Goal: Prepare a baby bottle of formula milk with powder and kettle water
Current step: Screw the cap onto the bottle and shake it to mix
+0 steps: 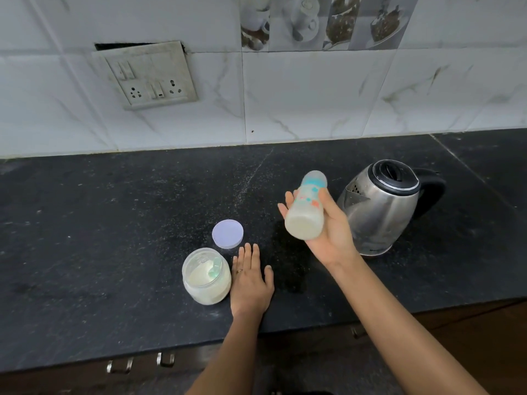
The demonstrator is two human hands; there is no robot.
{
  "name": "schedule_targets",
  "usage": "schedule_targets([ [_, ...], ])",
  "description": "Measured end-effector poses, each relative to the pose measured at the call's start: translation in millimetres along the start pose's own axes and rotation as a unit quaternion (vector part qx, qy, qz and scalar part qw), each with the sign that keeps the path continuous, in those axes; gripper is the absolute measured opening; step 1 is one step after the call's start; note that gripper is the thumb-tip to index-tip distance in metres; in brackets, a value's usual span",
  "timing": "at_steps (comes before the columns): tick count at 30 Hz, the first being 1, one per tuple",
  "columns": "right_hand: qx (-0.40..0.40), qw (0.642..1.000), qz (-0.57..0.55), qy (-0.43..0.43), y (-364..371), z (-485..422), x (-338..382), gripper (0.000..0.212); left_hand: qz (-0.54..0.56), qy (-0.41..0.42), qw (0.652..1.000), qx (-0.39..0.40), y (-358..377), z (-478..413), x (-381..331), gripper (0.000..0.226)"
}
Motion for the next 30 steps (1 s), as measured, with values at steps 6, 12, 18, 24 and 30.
schedule_targets([
  [6, 0.008, 0.998, 0.047, -0.038, -4.4, 4.2, 10.3, 0.100, -0.008, 0.001, 1.000, 0.002, 2.2, 0.1, 2.4, 0.077],
  [12, 0.033, 0.989, 0.145, 0.000, -6.8, 17.9, -6.9, 0.090, -0.017, -0.003, 1.000, 0.003, 3.7, 0.8, 4.1, 0.070],
  [18, -0.043, 0.999, 0.018, 0.001, -15.8, 0.1, -2.7, 0.074, -0.013, 0.002, 1.000, -0.002, 2.7, 0.8, 1.4, 0.078],
  [24, -0.057, 0.992, 0.103, -0.037, -18.3, 3.3, 1.7, 0.062, -0.016, 0.001, 1.000, -0.007, 1.5, -0.2, -0.3, 0.078],
  [30, 0.057, 0.943, 0.321, -0.073, -0.3, 24.0, -23.7, 0.076, -0.023, 0.005, 1.000, 0.006, 6.2, -0.3, 2.6, 0.067],
])
Point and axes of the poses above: each hand's wrist, its own z-axis away from the middle knuckle, its own y-axis out of the palm, x = y × z, the point moved 10 cm from there along -z, towards the middle knuckle, and after that the axes turned 12 degrees about -x, right-handed, at the moved point
